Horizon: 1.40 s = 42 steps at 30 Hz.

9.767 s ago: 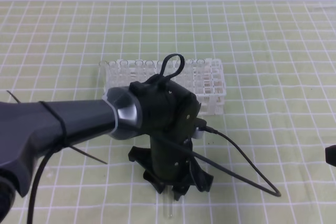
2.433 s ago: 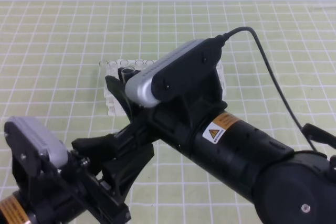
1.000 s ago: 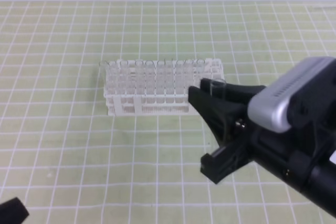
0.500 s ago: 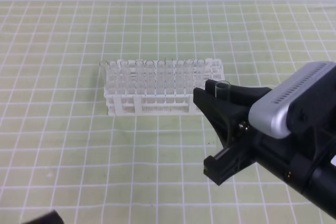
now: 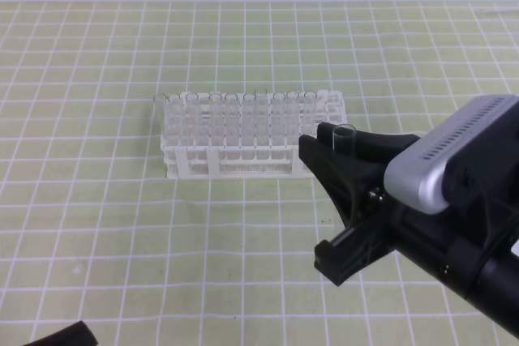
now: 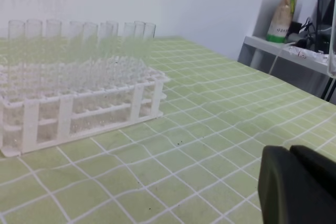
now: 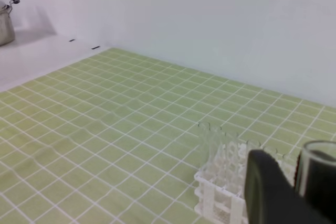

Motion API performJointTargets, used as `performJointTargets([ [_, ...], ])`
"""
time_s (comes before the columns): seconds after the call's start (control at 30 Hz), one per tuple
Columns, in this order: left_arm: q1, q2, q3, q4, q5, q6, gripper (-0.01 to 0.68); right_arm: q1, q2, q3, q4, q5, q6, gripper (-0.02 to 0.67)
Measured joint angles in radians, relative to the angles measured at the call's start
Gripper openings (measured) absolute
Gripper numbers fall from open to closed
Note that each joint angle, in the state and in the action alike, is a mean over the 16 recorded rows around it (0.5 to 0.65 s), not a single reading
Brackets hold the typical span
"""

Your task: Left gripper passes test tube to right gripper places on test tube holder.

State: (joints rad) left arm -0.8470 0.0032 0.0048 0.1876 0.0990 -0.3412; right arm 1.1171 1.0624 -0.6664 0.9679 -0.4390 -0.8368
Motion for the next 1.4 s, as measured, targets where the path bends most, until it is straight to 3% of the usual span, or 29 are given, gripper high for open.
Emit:
performJointTargets([
  [0.53,0.000,-0.001,0.001,0.000,0.004,0.000,0.000,0.000,0.001,0.000,0.000,-0.007,-0.003,0.009],
  [0.83,0.000,-0.001,0.001,0.005,0.008,0.000,0.000,0.000,-0.006,0.021,-0.025,-0.107,0.002,0.009],
  [1.13,0.000,-0.002,-0.001,0.018,0.014,0.000,0.000,-0.024,-0.027,0.137,-0.232,-0.309,0.187,0.009],
  [1.4,0.000,-0.001,-0.001,0.024,0.014,0.000,0.000,-0.159,-0.037,0.241,-0.493,-0.385,0.450,0.009],
])
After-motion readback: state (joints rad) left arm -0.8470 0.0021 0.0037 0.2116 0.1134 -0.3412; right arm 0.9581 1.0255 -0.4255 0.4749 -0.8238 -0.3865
